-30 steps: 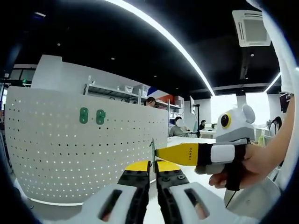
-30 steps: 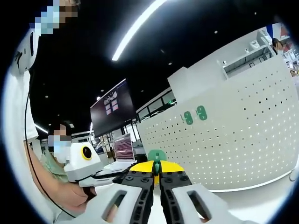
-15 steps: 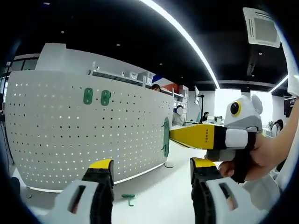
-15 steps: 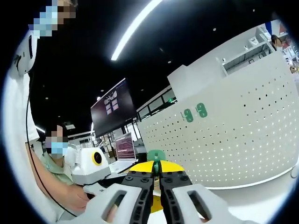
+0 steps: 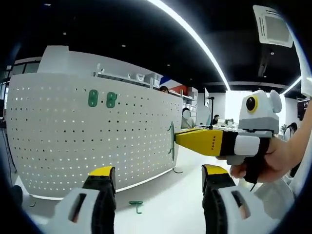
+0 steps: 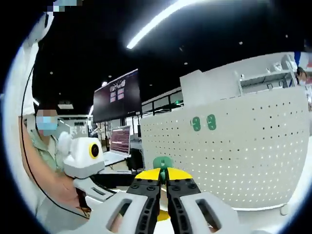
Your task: Insert the hook assembly into the mounting plate slot until the hook locks in place.
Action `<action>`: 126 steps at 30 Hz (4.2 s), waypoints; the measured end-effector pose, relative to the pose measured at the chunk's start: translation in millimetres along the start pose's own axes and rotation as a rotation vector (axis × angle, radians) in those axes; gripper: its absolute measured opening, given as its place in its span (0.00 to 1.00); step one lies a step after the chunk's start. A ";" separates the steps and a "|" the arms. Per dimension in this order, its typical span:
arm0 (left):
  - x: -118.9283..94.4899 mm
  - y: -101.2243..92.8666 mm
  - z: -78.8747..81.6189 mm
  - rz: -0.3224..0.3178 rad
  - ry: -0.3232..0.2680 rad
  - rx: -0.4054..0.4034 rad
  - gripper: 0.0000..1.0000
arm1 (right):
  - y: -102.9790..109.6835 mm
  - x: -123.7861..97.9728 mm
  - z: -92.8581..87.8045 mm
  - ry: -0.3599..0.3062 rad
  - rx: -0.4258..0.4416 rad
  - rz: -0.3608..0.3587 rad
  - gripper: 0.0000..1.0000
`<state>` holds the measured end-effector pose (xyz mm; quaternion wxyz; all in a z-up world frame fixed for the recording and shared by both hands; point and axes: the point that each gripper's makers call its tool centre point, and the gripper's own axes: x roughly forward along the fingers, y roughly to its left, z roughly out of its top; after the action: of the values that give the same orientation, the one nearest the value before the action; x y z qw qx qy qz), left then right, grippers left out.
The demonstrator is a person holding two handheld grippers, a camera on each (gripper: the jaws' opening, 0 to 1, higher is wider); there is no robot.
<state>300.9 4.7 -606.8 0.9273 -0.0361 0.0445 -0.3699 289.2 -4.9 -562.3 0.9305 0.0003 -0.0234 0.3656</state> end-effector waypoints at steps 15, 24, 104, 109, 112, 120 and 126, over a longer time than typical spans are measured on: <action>-3.2 8.7 -0.2 0.018 0.003 0.018 0.72 | -9.4 3.0 11.7 -0.037 0.054 -0.026 0.01; -12.9 16.7 -0.8 0.033 0.004 0.044 0.71 | -28.8 7.7 19.2 -0.036 0.069 -0.076 0.01; -56.1 62.2 -3.4 0.154 -0.040 0.087 0.72 | -159.3 97.4 74.3 -0.114 -0.003 -0.413 0.01; -56.2 64.1 -3.4 0.157 -0.040 0.090 0.72 | -159.7 102.6 71.4 -0.103 -0.039 -0.415 0.01; -58.0 64.2 -0.4 0.157 -0.060 0.098 0.70 | -161.2 104.8 71.6 -0.103 -0.056 -0.422 0.01; -60.2 68.7 -2.9 0.169 -0.041 0.095 0.71 | -170.7 109.0 70.3 -0.110 -0.028 -0.433 0.01; -61.5 69.1 -3.8 0.173 -0.033 0.091 0.71 | -171.3 110.2 67.9 -0.108 -0.011 -0.433 0.01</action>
<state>303.3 97.0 -614.0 0.9571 0.0039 0.0154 -0.2892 483.4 -56.6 -486.8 0.9846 0.0199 -0.0744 0.1567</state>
